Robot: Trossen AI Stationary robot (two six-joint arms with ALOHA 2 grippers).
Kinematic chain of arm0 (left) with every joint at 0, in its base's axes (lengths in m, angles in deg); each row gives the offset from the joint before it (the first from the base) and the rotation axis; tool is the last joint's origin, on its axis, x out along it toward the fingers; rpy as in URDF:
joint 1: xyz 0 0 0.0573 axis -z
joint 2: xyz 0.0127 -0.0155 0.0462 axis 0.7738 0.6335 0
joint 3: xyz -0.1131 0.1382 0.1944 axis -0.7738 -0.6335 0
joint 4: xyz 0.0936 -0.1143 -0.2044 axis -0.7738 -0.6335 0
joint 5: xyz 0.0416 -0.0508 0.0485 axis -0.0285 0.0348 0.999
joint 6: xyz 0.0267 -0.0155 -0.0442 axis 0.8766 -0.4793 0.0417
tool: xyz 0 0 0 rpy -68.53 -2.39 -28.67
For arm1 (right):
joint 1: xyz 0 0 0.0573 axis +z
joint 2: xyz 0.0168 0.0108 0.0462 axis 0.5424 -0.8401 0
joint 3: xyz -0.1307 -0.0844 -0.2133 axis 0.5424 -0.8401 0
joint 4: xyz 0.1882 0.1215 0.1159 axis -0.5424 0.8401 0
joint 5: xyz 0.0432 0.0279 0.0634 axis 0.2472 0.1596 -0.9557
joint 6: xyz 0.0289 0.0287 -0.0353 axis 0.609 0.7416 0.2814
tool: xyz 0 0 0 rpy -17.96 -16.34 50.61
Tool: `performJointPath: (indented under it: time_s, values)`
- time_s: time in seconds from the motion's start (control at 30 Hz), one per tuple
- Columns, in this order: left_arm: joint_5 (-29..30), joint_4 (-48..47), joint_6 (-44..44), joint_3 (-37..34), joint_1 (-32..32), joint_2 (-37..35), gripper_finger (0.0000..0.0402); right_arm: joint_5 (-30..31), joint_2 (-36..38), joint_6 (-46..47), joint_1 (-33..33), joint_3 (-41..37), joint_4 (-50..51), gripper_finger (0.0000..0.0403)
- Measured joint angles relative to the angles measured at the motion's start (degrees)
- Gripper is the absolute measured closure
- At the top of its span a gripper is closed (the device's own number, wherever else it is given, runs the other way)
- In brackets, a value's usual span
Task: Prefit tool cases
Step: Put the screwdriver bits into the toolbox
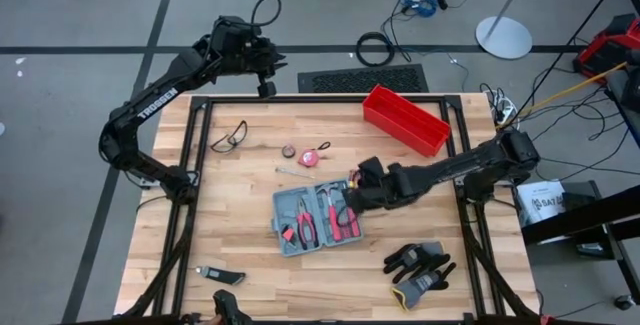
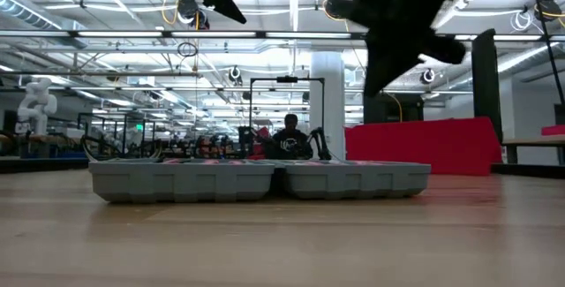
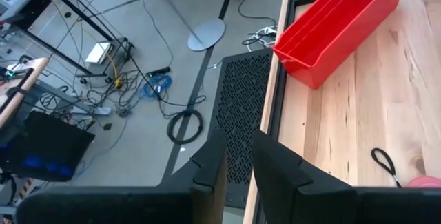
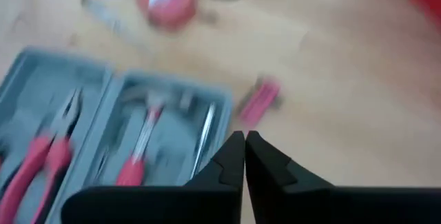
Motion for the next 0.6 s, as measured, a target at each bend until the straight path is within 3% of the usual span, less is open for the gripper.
performJointPath:
  time_s: [0.2, 0.43, 0.6]
  values:
    - [0.0, 0.0, -0.3, 0.0, -0.7, 0.0, 0.0329, -1.0, -6.1, -8.0, -8.7, 0.0, -4.5, 0.0356]
    - [0.0, -0.3, -0.4, 0.0, -0.7, 0.0, 0.0329, -13.4, -13.8, -10.1, -16.3, 0.0, -11.1, 0.0291]
    - [0.0, -0.4, -0.3, 0.0, -0.7, 0.0, 0.0329, -16.6, -15.7, -9.5, -17.2, 0.2, -12.4, 0.0266]
